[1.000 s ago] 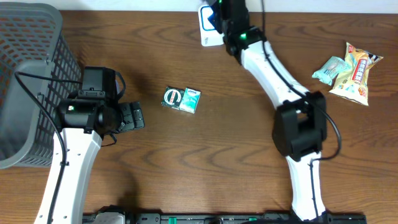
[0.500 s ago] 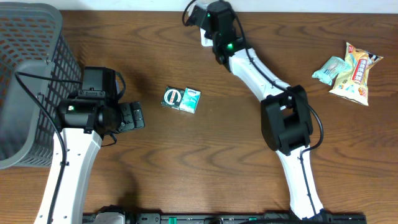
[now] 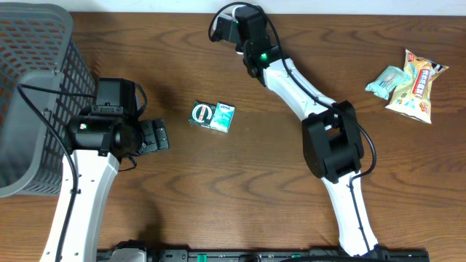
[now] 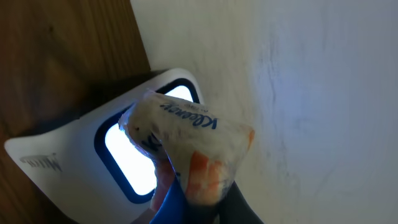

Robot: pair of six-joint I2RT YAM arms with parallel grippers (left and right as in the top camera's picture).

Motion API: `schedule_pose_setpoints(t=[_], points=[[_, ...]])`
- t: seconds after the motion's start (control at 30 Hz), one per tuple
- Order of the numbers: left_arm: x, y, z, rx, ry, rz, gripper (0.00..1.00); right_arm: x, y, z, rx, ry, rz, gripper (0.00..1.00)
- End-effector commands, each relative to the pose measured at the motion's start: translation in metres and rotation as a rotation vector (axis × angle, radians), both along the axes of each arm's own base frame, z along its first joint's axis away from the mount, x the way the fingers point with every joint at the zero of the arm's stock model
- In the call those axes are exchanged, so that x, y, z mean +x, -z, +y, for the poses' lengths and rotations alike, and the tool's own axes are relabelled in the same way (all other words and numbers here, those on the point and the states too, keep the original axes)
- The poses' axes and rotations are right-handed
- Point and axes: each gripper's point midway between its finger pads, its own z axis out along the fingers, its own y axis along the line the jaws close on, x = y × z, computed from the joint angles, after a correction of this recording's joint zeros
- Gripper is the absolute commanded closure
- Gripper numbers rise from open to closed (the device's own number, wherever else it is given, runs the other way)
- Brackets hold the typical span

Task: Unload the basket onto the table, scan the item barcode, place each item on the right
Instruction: 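Raise the orange pack up to the barcode scanner window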

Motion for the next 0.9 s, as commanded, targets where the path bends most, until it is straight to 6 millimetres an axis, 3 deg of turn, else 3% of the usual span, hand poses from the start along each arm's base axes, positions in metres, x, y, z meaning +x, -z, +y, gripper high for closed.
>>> schedule_pose_setpoints(t=[0.0,0.57,0.67,0.73,0.87], points=[[-0.001,0.003,0.000,0.003,-0.007,0.010,0.02,0.006,-0.013,-0.011,-0.018,0.004,-0.024,0.99],[-0.001,0.003,0.000,0.003,-0.007,0.010,0.02,0.003,-0.012,-0.011,-0.051,0.012,-0.017,0.99],[-0.001,0.003,0.000,0.003,-0.007,0.010,0.02,0.003,-0.029,-0.015,0.010,0.059,-0.042,0.99],[-0.001,0.003,0.000,0.003,-0.007,0.010,0.02,0.004,-0.053,-0.025,0.094,0.111,-0.070,0.99],[-0.001,0.003,0.000,0.003,-0.007,0.010,0.02,0.003,-0.104,-0.061,0.224,0.212,-0.123,0.99]])
